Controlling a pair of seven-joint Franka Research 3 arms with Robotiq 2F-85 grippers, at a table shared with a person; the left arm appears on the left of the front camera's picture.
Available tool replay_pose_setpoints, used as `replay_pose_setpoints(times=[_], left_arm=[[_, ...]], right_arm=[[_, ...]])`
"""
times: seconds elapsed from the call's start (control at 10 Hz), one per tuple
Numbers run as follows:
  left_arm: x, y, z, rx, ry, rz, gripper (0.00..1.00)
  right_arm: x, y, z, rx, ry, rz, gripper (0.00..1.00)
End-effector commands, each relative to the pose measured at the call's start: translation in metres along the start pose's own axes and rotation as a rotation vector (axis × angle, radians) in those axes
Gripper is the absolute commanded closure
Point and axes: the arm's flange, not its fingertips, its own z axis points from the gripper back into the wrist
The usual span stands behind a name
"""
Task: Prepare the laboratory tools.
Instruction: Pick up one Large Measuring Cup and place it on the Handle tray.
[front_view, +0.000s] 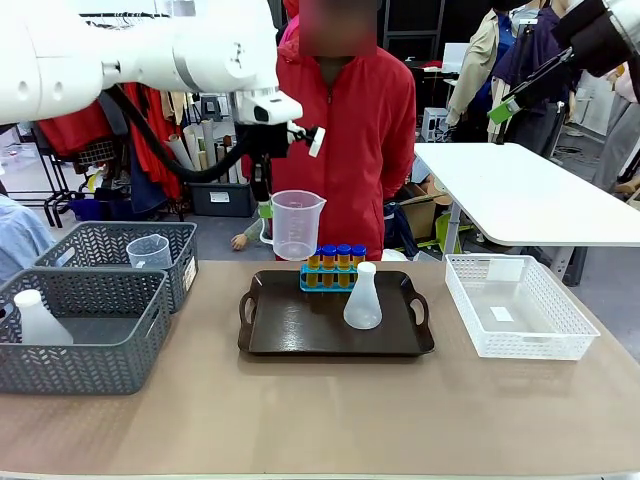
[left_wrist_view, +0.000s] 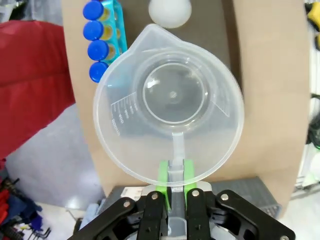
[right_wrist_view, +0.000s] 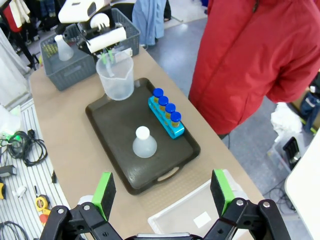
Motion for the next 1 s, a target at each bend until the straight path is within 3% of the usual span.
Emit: replay_pose_setpoints(times=[0.0,0.1,0.2,0.5,0.9], left_arm=[[-0.001,-0.023,-0.016,0.061,0.047,0.002,1.0],[0.001,-0.024,-0.018,0.063,0.043,0.015,1.0],[0.005,-0.002,-0.012,0.023,0.011,-0.011,1.0],[0.005,-0.002,-0.012,0.023,0.011,-0.011,1.0],[-0.001,-0.019,-0.052,0.049,-0.023,0.027,1.0]], right_arm=[[0.001,0.0,0.001,0.012,-0.015,0.007,0.0],[0.001,0.0,0.001,0.012,-0.015,0.007,0.0],[0.001,0.0,0.001,0.012,-0.015,0.007,0.0],[0.001,0.0,0.001,0.012,-0.015,0.007,0.0],[0.001,0.0,0.001,0.012,-0.015,0.007,0.0]])
